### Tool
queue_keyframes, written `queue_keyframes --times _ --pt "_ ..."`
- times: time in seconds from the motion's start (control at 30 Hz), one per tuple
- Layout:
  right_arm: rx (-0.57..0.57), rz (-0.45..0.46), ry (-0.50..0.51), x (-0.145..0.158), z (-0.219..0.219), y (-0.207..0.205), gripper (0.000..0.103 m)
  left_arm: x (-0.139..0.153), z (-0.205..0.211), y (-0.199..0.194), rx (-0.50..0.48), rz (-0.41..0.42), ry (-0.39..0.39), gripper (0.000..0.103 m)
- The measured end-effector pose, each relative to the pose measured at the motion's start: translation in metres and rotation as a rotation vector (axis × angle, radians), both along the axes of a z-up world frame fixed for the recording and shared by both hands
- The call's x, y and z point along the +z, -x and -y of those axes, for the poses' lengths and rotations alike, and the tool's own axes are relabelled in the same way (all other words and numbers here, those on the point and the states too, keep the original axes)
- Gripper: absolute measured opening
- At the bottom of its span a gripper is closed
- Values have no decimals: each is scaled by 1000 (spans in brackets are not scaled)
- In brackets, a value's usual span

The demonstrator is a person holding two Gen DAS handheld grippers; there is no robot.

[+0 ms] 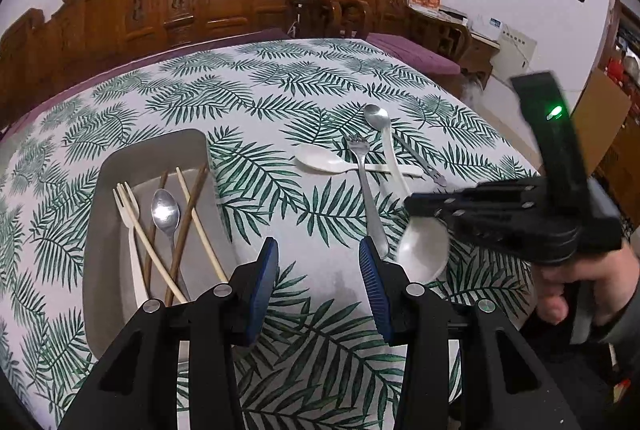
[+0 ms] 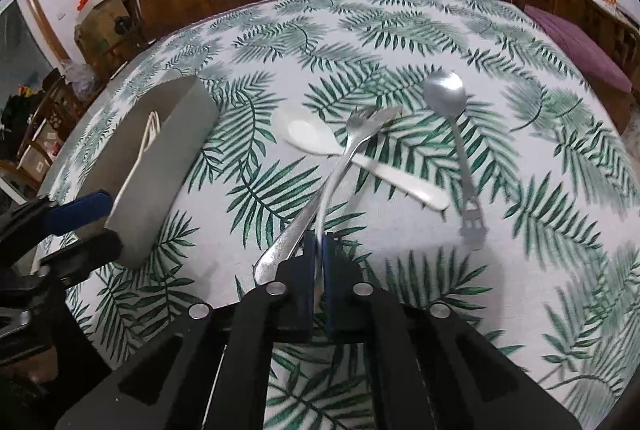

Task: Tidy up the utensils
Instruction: 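Grasp a white plastic spoon from the plate with the right gripper, then grasp a metal fork with the left gripper while the right holds the white spoon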

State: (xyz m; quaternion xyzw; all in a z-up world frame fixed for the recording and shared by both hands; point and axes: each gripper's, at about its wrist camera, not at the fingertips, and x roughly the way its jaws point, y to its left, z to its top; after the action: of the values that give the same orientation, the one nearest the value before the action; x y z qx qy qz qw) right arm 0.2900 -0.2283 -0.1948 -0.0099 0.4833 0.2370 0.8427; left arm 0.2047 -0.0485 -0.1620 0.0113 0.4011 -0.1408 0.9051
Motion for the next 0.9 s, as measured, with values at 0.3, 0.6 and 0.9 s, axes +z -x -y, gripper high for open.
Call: queue_keyframes --times 0.3,0.6,0.9 --pt "3 91 78 28 35 12 4 6 17 1 -27 17 -24 40" --pt "-40 100 91 20 69 11 4 1 43 -20 -59 12 -71 31" --pt "-82 88 58 20 87 1 4 -23 75 -62 -94 -61 -113 24"
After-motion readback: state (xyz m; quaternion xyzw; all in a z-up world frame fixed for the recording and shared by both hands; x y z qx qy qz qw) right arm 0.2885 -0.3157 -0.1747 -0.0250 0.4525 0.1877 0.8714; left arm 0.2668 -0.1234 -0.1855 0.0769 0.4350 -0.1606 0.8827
